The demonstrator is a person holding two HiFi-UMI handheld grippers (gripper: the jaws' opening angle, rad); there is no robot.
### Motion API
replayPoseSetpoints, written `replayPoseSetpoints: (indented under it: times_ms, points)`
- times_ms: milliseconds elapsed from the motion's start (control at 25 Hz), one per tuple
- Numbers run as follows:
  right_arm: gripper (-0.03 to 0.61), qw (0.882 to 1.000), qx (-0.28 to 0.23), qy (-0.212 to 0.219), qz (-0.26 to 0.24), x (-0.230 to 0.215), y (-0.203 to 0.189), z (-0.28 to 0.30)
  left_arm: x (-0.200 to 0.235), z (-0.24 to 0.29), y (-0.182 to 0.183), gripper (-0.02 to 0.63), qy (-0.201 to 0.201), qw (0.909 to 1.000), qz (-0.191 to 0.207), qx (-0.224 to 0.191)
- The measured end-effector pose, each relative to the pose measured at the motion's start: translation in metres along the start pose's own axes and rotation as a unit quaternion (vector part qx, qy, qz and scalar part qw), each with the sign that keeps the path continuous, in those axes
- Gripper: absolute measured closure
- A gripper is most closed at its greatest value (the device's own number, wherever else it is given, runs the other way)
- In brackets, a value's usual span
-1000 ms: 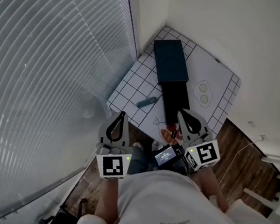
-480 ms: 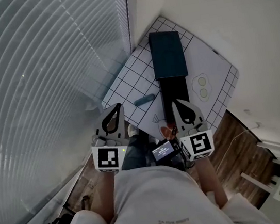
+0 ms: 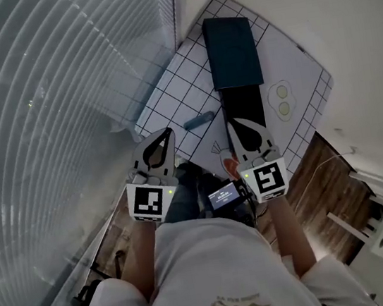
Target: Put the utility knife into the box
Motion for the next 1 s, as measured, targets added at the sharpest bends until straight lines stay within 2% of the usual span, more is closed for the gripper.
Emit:
replayPoseSetpoints:
  times_ms: [160,360,640,1000]
  points:
    - [0.571,0.999,0.028,0.013,-0.018,0.006,-0.018,0.01,-0.002,0.006,-0.021,0.607,-0.018,0.9996,-0.005,0.022]
    - [0.571,0.997,0.056,0.029,-0.038,0.012,-0.036,0.023,0.002,0.012,-0.047,0.607,-0.017,0.9983,-0.007,0.054]
    - [0.571,0.989,0.11,0.081,-0.058,0.023,-0.06,0.039,-0.002,0.025,-0.072,0.607,-0.039,0.9955,-0.006,0.086]
    - [0.571,0.985,0.137,0.094,-0.049,0.026,-0.082,0.053,-0.012,0.038,-0.105,0.607,-0.062,0.9894,-0.006,0.131]
Point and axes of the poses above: the fingertips, and each gripper's own axes: z forward along the fingers, x to its left, y out of its top, the point moved 2 cm from there along -z, backward along the fingers, and after that the axes turned 9 degrees about -x, right-handed, at the moved point
